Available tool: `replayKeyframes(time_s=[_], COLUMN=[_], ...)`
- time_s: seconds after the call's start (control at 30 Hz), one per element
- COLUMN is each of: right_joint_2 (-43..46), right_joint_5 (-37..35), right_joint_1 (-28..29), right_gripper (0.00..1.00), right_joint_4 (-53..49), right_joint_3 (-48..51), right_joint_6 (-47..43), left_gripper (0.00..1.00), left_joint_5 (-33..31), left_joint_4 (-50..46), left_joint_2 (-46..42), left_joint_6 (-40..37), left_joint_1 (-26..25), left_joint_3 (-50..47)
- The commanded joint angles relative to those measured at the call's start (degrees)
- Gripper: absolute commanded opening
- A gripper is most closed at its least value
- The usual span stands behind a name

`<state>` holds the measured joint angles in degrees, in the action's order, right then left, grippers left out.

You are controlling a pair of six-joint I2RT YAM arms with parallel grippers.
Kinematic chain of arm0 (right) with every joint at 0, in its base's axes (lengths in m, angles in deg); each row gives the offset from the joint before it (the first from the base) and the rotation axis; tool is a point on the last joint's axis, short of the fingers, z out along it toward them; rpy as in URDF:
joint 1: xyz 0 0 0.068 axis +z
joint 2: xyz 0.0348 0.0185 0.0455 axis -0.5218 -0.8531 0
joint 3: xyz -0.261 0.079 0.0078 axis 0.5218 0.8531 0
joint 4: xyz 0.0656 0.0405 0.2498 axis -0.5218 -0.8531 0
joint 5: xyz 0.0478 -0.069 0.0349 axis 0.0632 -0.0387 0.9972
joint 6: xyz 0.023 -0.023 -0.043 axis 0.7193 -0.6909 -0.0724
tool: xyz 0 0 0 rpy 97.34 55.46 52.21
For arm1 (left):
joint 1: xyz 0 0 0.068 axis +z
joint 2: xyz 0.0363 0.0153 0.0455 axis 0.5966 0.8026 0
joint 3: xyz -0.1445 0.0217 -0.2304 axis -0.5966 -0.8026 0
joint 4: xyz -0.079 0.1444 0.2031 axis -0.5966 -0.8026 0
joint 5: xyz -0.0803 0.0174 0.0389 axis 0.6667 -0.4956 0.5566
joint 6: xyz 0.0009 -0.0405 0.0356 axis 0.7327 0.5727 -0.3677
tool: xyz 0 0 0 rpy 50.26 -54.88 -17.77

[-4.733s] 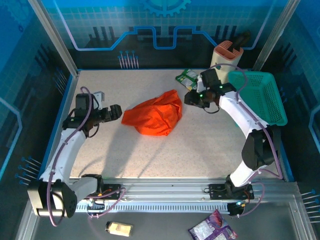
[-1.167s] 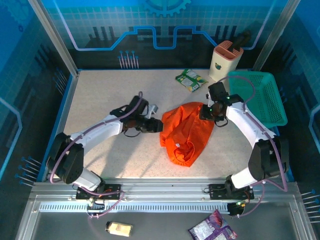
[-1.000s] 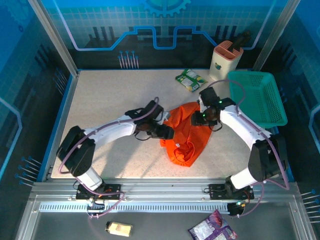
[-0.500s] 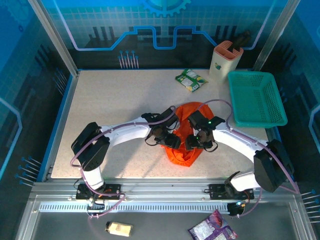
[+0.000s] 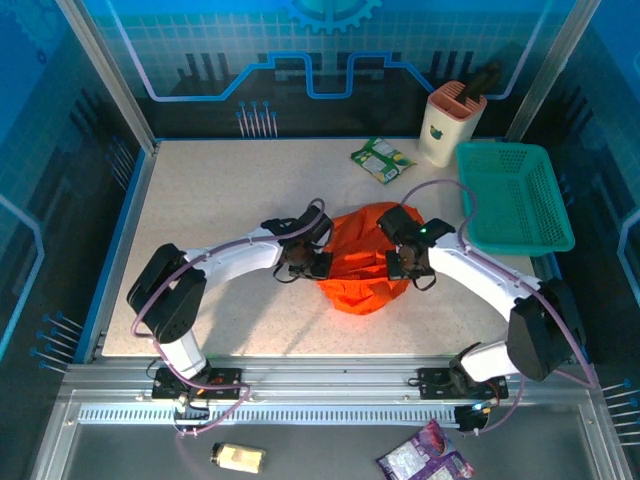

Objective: Fold the inside-out t-shirt

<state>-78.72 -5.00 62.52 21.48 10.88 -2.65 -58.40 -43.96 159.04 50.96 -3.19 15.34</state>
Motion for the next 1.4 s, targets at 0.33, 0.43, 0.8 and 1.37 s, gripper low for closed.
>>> replayKeyframes(time_s=[0.33, 0.43, 0.8, 1.37], right_joint_2=[5.52, 3.78, -2.99, 3.64], right_joint_5=[4.42, 9.80, 11.83, -5.35], right_joint_1=[-1.37, -1.04, 3.73, 4.55], right_gripper=[0.00, 0.00, 0.00, 0.00], right_joint_4=[-4.28, -1.29, 2.99, 0.48], right_joint_3=[-26.87, -33.37, -59.20, -58.69], right_joint_6=[-6.42, -6.45, -12.01, -14.87], left_gripper=[0.00, 0.00, 0.00, 0.00], left_joint_5=[-3.91, -3.60, -7.47, -1.09], left_joint_4=[-7.29, -10.19, -7.12, -5.92], left_joint_2=[-13.55, -15.21, -20.94, -17.95], left_joint_6=[-9.09, -11.96, -16.64, -9.73], left_joint_1=[12.24, 16.76, 21.09, 25.03], left_joint_3=[22.63, 33.95, 56.65, 53.10])
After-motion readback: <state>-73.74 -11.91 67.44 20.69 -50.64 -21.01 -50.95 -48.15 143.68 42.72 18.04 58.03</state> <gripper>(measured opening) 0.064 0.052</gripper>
